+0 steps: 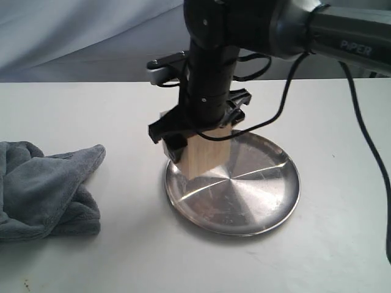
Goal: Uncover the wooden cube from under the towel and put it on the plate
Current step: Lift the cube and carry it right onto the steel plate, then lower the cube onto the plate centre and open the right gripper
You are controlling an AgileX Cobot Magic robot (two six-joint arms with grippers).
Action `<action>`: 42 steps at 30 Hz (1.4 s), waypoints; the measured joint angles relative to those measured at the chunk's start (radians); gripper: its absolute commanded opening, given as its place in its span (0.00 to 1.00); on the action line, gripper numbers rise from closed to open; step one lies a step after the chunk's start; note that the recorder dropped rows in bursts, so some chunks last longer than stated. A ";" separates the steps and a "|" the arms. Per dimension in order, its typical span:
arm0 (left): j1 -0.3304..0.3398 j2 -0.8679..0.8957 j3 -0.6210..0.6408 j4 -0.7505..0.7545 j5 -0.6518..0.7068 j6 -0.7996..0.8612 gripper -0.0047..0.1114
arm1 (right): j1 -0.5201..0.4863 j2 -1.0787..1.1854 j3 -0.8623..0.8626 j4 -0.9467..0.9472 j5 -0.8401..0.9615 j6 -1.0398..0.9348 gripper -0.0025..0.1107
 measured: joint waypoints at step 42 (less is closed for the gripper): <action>0.000 0.000 0.000 0.000 0.000 0.000 0.04 | -0.166 -0.074 0.411 0.081 -0.437 -0.212 0.02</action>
